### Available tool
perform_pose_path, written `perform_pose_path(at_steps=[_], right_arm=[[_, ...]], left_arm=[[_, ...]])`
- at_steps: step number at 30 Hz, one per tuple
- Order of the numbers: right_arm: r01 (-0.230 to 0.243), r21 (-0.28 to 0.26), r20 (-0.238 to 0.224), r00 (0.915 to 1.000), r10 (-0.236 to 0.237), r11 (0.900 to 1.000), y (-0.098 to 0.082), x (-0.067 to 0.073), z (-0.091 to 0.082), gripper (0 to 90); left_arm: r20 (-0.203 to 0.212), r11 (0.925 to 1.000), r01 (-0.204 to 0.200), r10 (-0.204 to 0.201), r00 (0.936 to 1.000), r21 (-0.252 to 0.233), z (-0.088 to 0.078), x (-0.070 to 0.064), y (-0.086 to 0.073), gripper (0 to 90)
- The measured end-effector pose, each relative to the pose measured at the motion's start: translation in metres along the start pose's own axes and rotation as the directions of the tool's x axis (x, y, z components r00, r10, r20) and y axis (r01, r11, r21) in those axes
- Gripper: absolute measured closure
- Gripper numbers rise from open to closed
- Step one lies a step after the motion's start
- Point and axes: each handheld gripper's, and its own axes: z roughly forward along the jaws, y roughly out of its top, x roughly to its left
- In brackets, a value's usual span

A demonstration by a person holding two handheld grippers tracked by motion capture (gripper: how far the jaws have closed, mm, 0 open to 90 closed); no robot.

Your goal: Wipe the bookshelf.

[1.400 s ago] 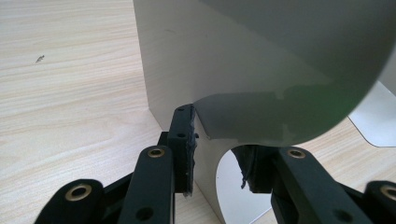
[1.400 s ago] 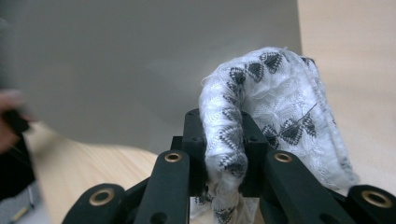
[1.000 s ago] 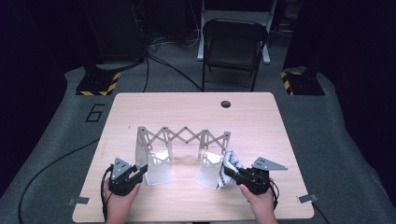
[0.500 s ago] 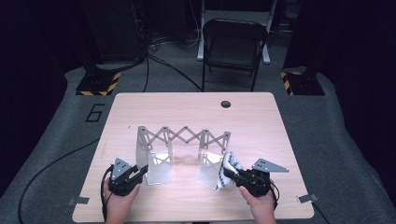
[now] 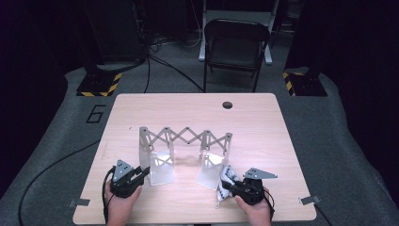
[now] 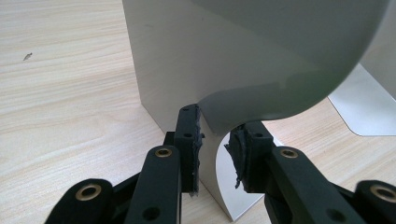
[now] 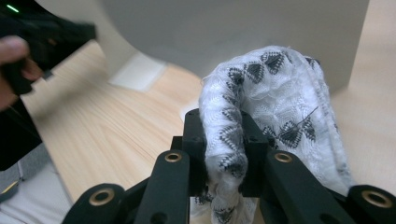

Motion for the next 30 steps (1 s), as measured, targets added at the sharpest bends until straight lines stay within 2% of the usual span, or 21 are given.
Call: perform_pose_path(at_steps=[1, 3, 5, 8, 11, 12, 13, 15, 18, 22, 23, 24, 25, 26, 27, 28, 30], right_arm=[[0.000, 0.000, 0.000, 1.0000, 0.000, 1.000, 0.000, 0.000, 0.000, 77.3], [-0.034, 0.006, -0.003, 0.9994, 0.034, 0.999, -0.002, -0.003, 0.004, 77.2], [-0.022, 0.003, 0.002, 0.9997, 0.022, 1.000, 0.000, 0.001, 0.001, 77.2], [-0.012, -0.072, -0.030, 0.9995, 0.010, 0.997, 0.010, 0.012, -0.014, 77.2], [0.009, -0.154, -0.052, 0.9985, -0.018, 0.988, 0.025, 0.027, -0.033, 77.2], [0.045, -0.188, -0.049, 0.9973, -0.055, 0.981, 0.030, 0.030, -0.038, 77.2], [0.052, -0.210, -0.051, 0.9966, -0.064, 0.976, 0.034, 0.035, -0.043, 77.3], [0.100, -0.256, -0.040, 0.9927, -0.114, 0.962, 0.043, 0.046, -0.054, 77.2], [0.120, -0.244, -0.020, 0.9914, -0.129, 0.962, 0.042, 0.047, -0.052, 77.3], [0.072, -0.158, -0.015, 0.9971, -0.075, 0.985, 0.024, 0.036, -0.032, 77.2], [0.063, -0.135, -0.012, 0.9978, -0.065, 0.989, 0.017, 0.032, -0.026, 77.2], [0.063, -0.135, -0.012, 0.9978, -0.065, 0.989, 0.017, 0.032, -0.026, 77.2], [0.061, -0.078, 0.010, 0.9981, -0.060, 0.995, 0.005, 0.023, -0.012, 77.2], [0.013, -0.029, 0.008, 0.9999, -0.013, 0.999, -0.004, 0.012, 0.000, 77.2], [0.013, -0.029, 0.008, 0.9999, -0.013, 0.999, -0.004, 0.012, 0.000, 77.2], [-0.018, -0.010, 0.003, 0.9998, 0.018, 1.000, -0.007, 0.009, 0.004, 77.2], [-0.048, -0.011, -0.005, 0.9989, 0.047, 0.999, -0.008, 0.003, 0.007, 77.2]], left_arm=[[0.001, 1.0000, 0.000, 0.000, 1.0000, 0.001, 0.000, 0.000, 0.000, 73.3], [0.001, 1.0000, -0.001, 0.001, 1.0000, 0.000, 0.000, 0.000, 0.000, 73.4], [0.002, 1.0000, 0.001, -0.001, 1.0000, -0.002, 0.000, 0.000, 0.000, 73.4], [0.001, 1.0000, 0.004, -0.004, 1.0000, -0.006, 0.000, 0.000, -0.001, 73.5], [0.002, 1.0000, 0.005, -0.005, 1.0000, -0.004, 0.000, 0.000, -0.001, 73.6], [0.001, 1.0000, 0.006, -0.006, 1.0000, -0.006, 0.000, 0.000, -0.001, 73.6], [0.001, 1.0000, 0.006, -0.006, 1.0000, -0.006, 0.000, 0.000, -0.001, 73.6], [-0.001, 1.0000, 0.006, -0.006, 1.0000, -0.007, 0.000, 0.000, -0.001, 73.6], [0.001, 1.0000, 0.006, -0.006, 1.0000, -0.004, 0.000, 0.000, -0.001, 73.5], [0.007, 1.0000, 0.005, -0.005, 1.0000, -0.002, 0.000, 0.000, -0.001, 73.6], [0.006, 1.0000, 0.006, -0.006, 1.0000, -0.003, 0.000, 0.000, -0.001, 73.6], [0.006, 1.0000, 0.006, -0.006, 1.0000, -0.003, 0.000, 0.000, -0.001, 73.5], [0.007, 1.0000, 0.005, -0.005, 1.0000, -0.003, 0.000, 0.000, -0.001, 73.5], [0.002, 1.0000, 0.005, -0.005, 1.0000, -0.007, 0.000, 0.000, -0.001, 73.5], [0.002, 1.0000, 0.005, -0.005, 1.0000, -0.007, 0.000, 0.000, -0.001, 73.5], [0.004, 1.0000, 0.003, -0.003, 1.0000, -0.006, 0.000, 0.000, 0.000, 73.5], [0.009, 1.0000, 0.000, 0.000, 1.0000, -0.001, 0.000, 0.001, 0.000, 73.5]])
